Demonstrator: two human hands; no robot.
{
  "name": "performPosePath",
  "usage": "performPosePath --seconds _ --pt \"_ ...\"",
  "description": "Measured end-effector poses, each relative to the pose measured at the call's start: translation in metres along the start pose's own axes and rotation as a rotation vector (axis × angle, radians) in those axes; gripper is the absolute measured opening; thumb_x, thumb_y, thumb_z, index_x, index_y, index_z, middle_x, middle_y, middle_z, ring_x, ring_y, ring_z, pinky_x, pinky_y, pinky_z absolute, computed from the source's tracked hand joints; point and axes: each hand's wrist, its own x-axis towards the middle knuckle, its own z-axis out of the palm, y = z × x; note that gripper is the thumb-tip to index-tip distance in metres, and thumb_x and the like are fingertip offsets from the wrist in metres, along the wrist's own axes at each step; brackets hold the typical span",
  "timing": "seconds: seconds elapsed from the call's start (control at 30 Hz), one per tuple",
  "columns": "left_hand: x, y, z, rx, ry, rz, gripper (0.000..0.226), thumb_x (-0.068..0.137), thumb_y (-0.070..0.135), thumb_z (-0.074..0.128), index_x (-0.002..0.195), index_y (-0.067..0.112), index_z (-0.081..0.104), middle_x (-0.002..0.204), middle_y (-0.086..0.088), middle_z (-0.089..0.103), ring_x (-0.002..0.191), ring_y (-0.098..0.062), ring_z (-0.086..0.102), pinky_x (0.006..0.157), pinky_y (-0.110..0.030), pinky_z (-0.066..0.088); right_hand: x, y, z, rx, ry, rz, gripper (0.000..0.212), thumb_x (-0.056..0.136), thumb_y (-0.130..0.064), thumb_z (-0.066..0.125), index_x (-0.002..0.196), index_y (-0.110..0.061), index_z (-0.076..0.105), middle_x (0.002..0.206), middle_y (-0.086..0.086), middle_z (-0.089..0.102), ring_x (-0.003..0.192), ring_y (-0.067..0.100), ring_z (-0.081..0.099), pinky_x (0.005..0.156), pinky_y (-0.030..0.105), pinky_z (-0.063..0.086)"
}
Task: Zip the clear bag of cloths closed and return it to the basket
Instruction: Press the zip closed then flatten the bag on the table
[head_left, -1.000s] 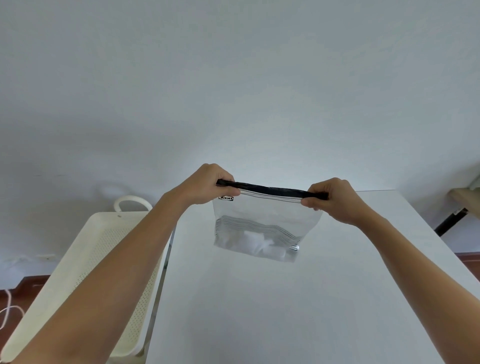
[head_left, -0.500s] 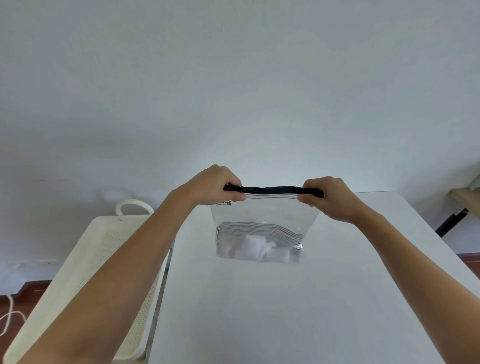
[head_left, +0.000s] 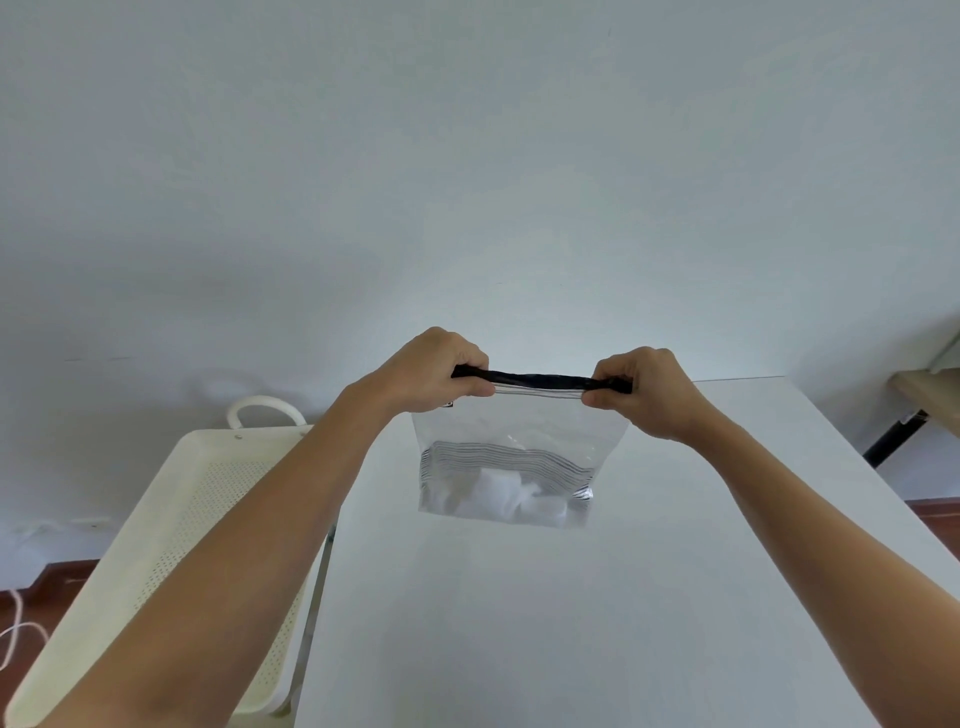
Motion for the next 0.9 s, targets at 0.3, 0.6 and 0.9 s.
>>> performPosePath --seconds 0.3,0.6,0.9 --pt "0.002 0.016 0.002 0.119 -0.053 -0.027 0.020 0.088 0.032 0.066 0.076 0.016 0.069 0.052 0.006 0.052 0.040 -0.003 0.043 0.050 -0.024 0.037 0.003 -0.004 0.001 -0.065 -0.070 -0.016 0.017 0.086 -0.021 0.068 0.070 -0.014 0.069 0.051 0.000 0.050 0.045 0.009 0.038 0.042 0.014 0.033" --pt "0.001 0.014 0.008 0.133 -0.037 -0.016 0.024 0.088 0.030 0.067 0.069 0.017 0.061 0.054 0.003 0.047 0.049 -0.013 0.040 0.051 -0.027 0.029 0.005 -0.008 0.007 -0.045 -0.036 -0.038 0.009 0.085 -0.018 0.072 0.077 -0.013 0.075 0.063 0.012 0.064 0.050 0.009 0.040 0.046 0.016 0.034" --pt "0.002 0.015 0.005 0.149 -0.079 -0.021 0.015 0.089 0.034 0.062 0.082 0.022 0.068 0.058 0.007 0.055 0.046 -0.006 0.047 0.052 -0.026 0.035 0.007 -0.015 0.009 -0.108 -0.059 -0.054 0.010 0.084 -0.012 0.071 0.075 -0.007 0.072 0.053 0.004 0.051 0.048 0.014 0.038 0.046 0.016 0.034"
